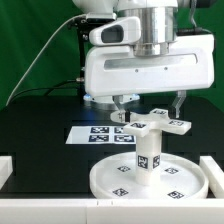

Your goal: Assemble round table

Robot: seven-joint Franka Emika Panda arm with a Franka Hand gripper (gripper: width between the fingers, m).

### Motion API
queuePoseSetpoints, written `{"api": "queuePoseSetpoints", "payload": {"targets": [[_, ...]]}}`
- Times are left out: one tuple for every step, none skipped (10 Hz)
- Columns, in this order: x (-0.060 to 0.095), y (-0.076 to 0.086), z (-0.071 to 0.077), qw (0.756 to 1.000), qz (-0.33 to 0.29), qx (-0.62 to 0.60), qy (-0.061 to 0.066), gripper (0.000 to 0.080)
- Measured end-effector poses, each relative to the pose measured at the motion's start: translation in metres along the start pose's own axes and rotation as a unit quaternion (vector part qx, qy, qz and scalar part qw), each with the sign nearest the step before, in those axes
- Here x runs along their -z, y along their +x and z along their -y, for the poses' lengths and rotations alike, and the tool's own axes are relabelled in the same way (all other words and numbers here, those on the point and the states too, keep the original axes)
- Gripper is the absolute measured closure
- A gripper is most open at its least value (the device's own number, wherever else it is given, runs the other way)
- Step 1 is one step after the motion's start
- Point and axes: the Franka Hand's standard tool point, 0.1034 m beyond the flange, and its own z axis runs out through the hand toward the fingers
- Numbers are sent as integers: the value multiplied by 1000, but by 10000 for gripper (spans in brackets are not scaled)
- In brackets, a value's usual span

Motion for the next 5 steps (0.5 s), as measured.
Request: {"api": "queuePoseSetpoints", "payload": {"targets": [[-2,1,0,1000,-2,0,-2,151],[-3,1,-1,1000,-4,0,-3,151],[-3,1,-1,1000,-4,-3,-3,151],[-3,1,-1,1000,-4,-14,-3,268],[-3,2,-2,1000,-4,-14,-3,362]]}}
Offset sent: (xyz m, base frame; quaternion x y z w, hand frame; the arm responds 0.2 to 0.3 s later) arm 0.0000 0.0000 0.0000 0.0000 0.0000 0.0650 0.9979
